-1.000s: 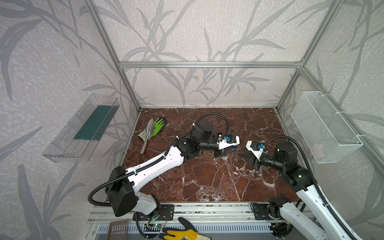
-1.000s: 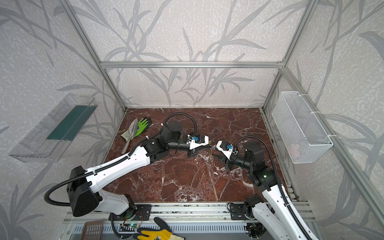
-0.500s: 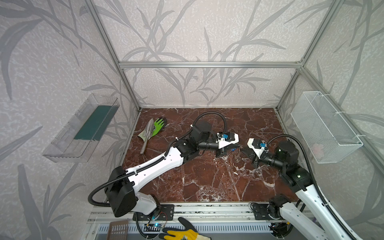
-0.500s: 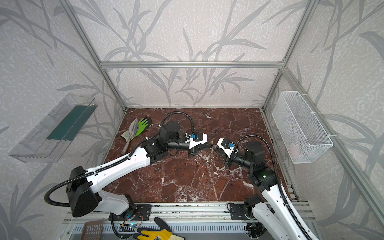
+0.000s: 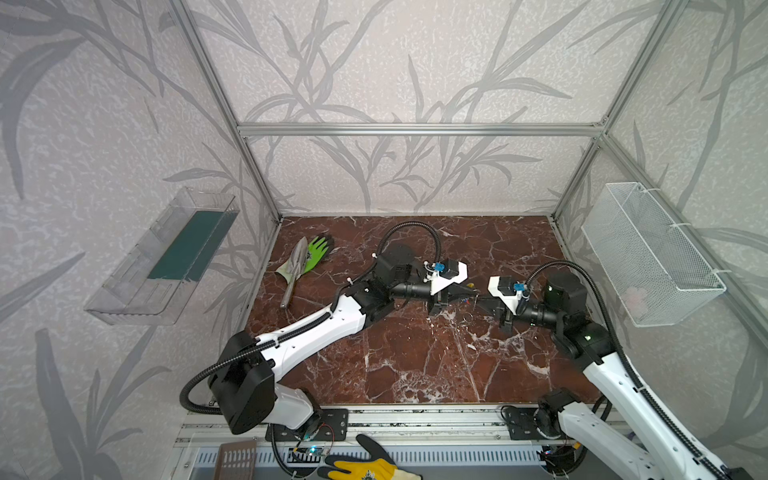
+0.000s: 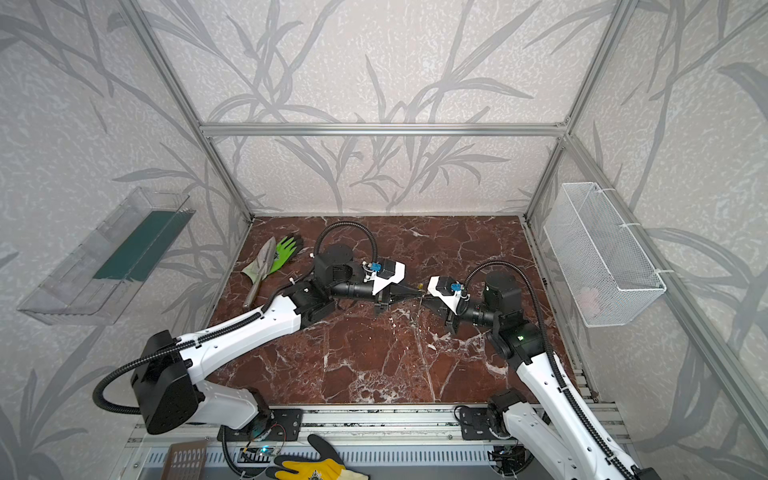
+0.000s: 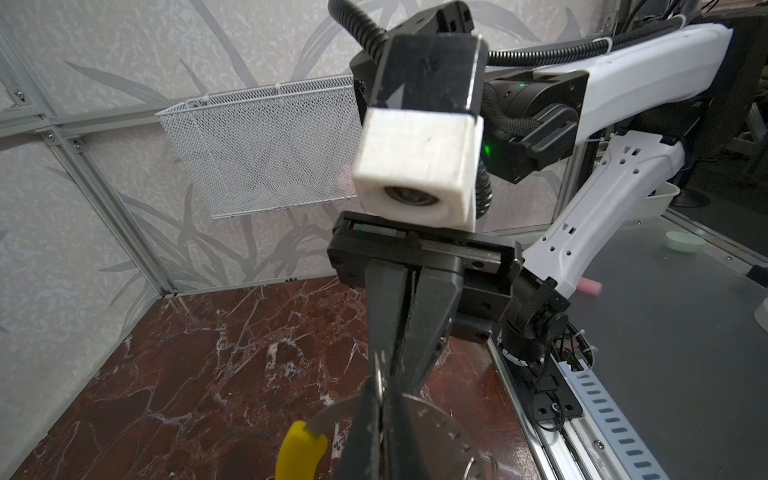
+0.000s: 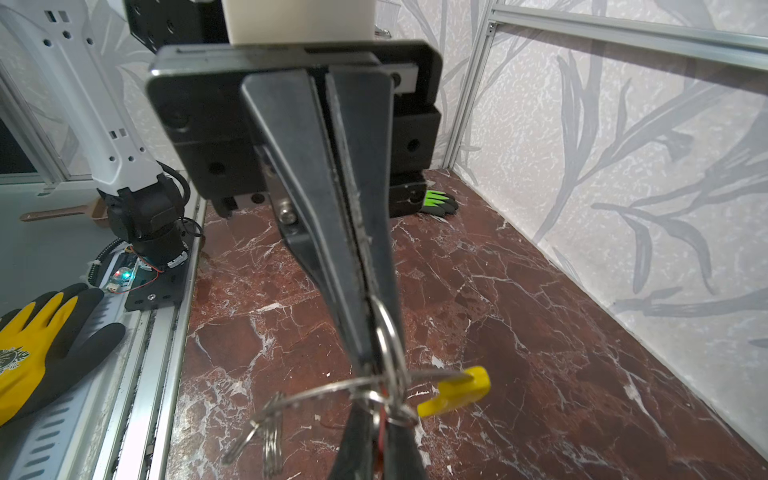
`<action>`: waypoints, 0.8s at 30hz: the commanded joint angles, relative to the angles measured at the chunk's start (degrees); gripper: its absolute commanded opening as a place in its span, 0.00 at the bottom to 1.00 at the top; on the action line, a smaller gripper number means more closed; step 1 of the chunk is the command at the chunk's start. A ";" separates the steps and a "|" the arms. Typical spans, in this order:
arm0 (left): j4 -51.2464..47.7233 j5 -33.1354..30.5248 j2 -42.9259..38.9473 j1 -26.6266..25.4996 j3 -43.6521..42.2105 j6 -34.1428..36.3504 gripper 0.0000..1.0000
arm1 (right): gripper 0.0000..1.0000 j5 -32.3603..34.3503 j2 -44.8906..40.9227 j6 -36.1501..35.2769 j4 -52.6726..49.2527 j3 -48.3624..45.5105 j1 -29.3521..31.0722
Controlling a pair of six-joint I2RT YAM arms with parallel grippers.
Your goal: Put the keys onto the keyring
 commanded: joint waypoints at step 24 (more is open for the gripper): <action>1.74 4.71 -1.42 1.84 -0.10 0.46 0.00 | 0.26 -7.15 -3.84 4.00 8.50 0.21 -5.16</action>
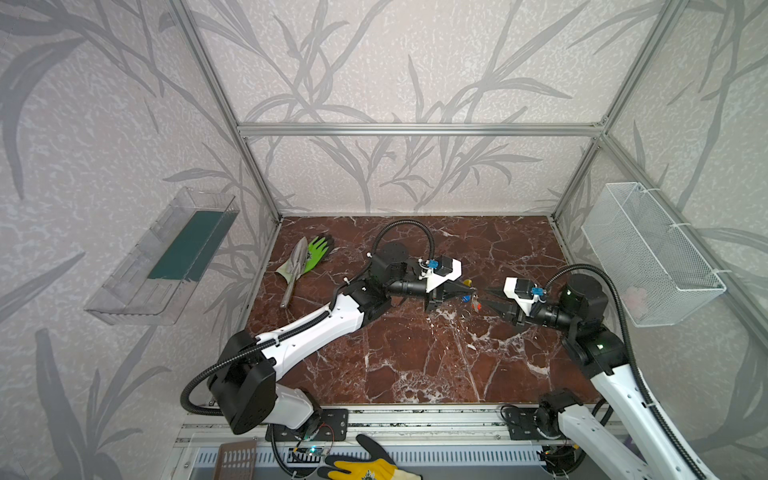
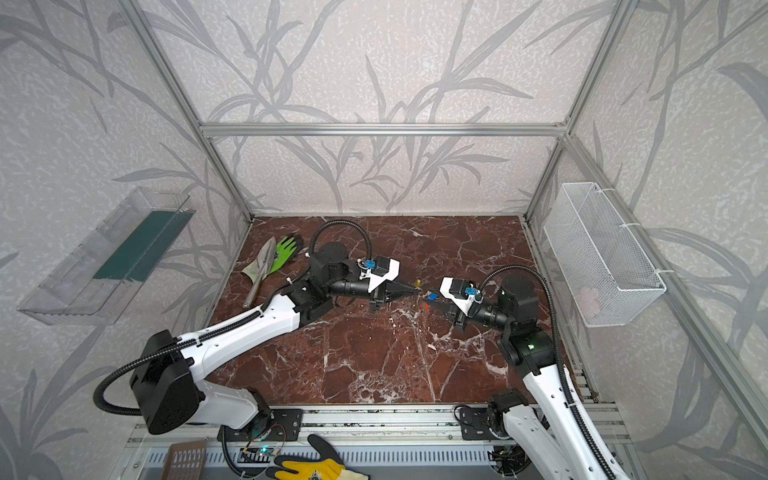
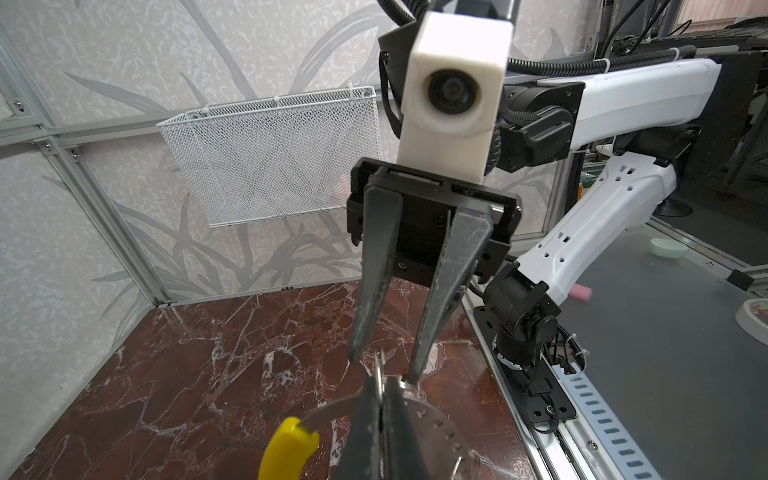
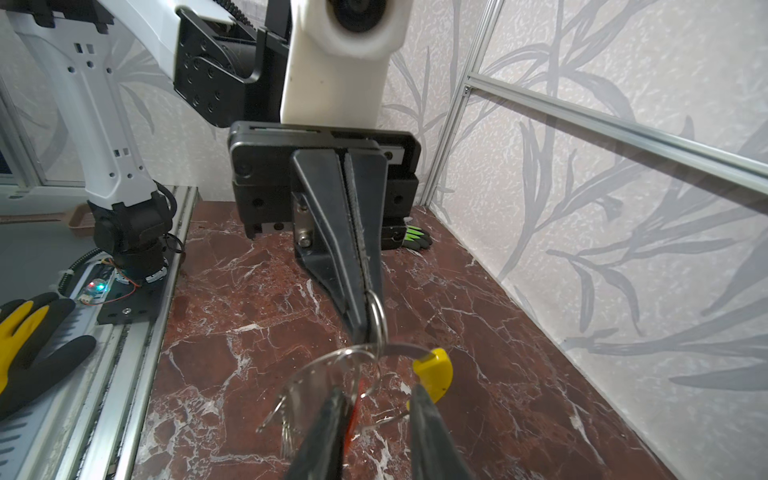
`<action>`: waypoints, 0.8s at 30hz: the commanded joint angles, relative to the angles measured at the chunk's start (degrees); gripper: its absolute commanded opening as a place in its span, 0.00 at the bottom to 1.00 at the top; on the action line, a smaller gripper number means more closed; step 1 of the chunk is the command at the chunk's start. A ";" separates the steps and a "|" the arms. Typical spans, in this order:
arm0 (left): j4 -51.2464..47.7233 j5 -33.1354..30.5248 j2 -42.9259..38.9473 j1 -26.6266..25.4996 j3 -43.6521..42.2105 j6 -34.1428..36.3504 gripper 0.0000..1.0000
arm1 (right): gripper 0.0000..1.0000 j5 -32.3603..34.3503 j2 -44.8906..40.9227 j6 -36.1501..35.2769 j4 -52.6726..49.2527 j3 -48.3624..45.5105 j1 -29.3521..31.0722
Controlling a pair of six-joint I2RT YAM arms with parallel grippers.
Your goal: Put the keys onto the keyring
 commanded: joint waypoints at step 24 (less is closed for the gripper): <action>-1.73 3.28 -0.27 -0.29 2.84 2.21 0.00 | 0.06 -8.35 4.08 4.59 5.09 0.33 -0.21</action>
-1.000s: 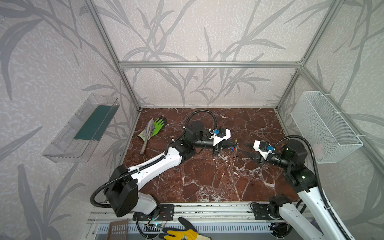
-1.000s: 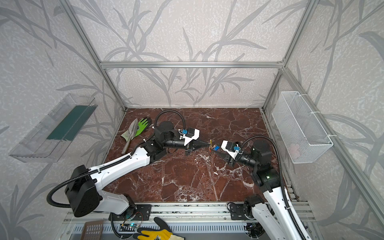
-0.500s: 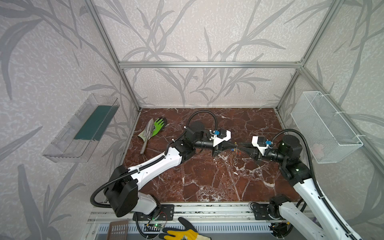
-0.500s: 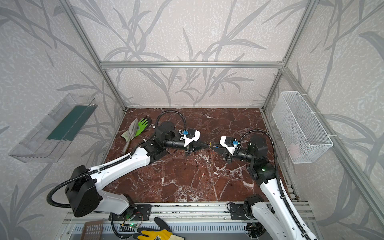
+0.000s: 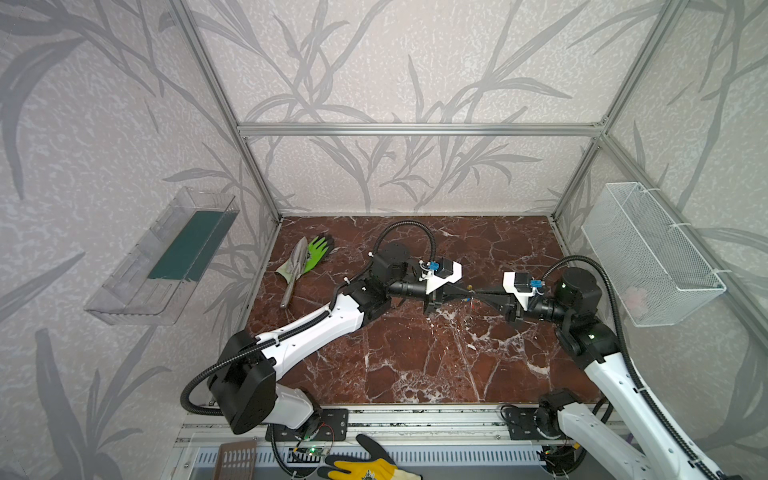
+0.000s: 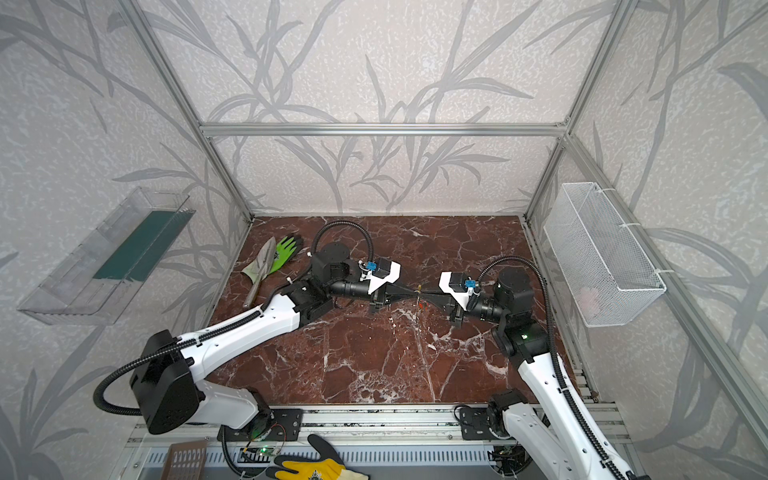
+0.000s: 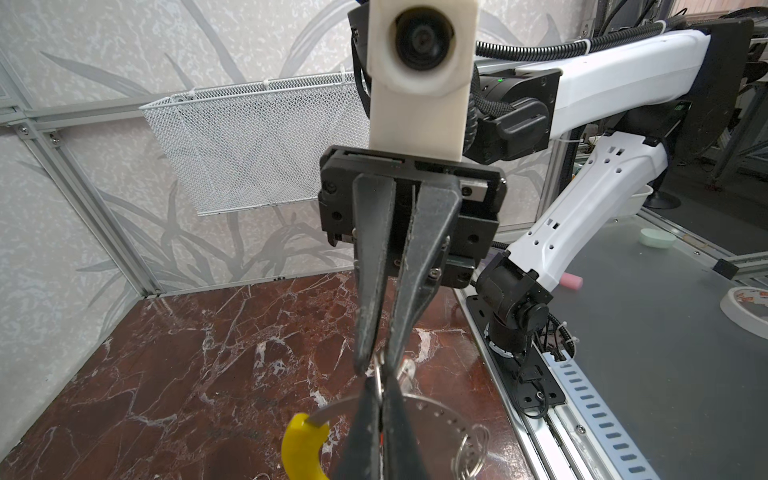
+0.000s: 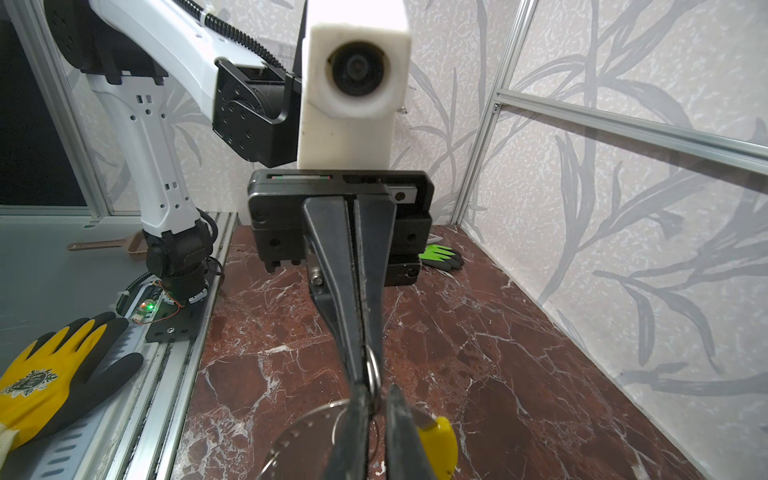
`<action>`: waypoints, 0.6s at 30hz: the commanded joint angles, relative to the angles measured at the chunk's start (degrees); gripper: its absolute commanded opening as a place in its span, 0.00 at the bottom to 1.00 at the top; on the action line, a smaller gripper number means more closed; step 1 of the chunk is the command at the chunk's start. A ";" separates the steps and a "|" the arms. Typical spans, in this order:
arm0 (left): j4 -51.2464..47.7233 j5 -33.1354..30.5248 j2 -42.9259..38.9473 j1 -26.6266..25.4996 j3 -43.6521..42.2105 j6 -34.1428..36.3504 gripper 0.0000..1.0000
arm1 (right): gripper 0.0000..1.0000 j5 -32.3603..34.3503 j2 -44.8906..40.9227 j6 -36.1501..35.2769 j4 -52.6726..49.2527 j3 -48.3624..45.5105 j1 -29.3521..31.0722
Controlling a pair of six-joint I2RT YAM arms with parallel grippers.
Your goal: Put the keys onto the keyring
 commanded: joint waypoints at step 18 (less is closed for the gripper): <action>-28.30 -12.70 -1.37 -0.60 11.46 22.01 0.30 | 0.00 12.15 5.15 -13.01 -34.23 12.95 1.14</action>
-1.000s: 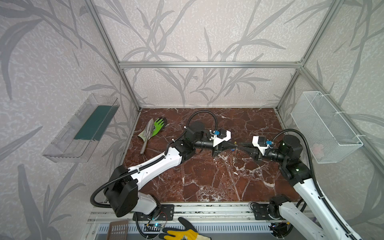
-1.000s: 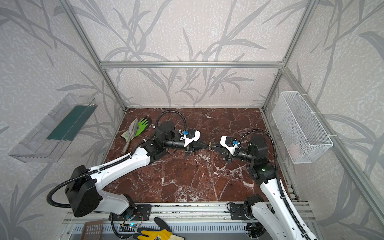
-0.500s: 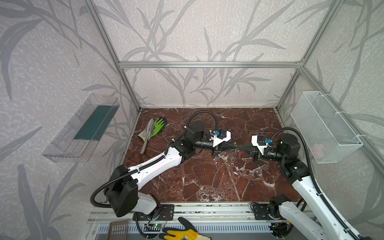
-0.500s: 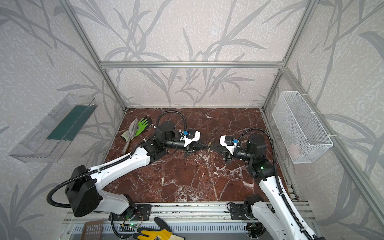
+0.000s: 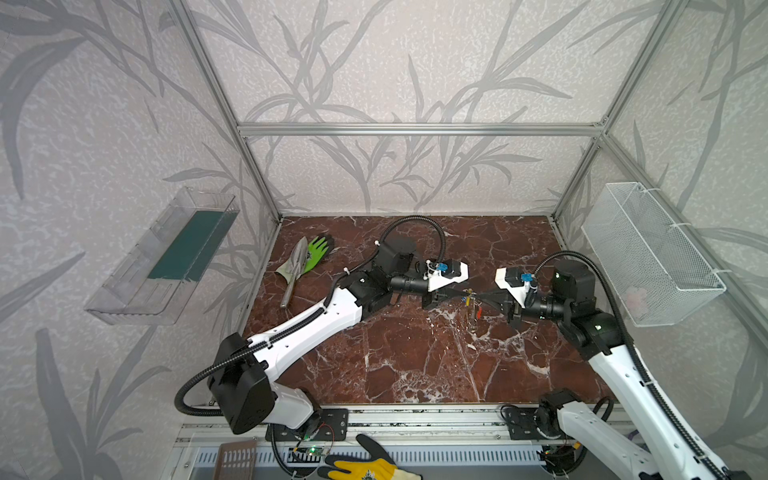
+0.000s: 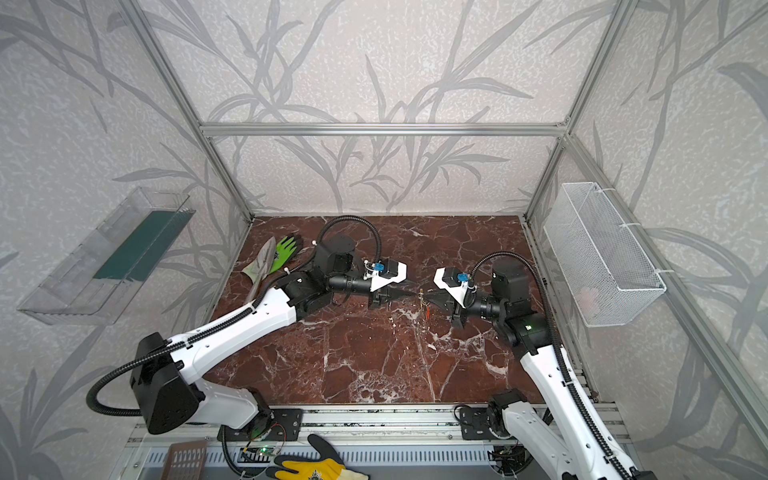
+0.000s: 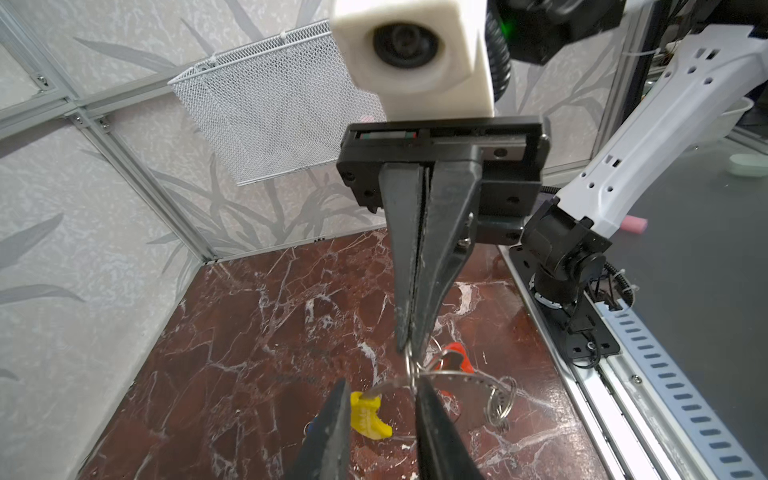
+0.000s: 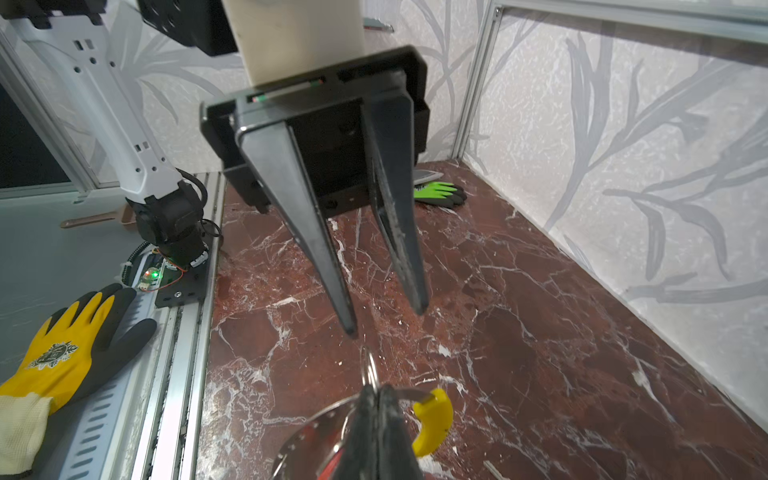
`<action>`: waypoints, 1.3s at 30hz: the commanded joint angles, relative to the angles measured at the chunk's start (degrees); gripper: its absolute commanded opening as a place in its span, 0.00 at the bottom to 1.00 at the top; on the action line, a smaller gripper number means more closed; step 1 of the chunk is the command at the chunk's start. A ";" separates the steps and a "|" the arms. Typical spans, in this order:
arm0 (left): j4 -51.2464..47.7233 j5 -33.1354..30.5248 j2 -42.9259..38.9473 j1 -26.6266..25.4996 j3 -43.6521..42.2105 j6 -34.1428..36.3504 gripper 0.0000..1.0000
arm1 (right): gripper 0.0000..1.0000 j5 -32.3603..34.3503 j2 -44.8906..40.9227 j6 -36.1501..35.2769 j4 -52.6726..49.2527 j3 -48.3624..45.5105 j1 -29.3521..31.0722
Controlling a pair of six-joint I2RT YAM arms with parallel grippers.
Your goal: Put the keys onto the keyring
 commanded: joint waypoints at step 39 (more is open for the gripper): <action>-16.90 -5.18 5.93 -4.95 9.33 9.01 0.13 | 0.00 7.13 0.57 -0.73 -6.81 4.51 5.89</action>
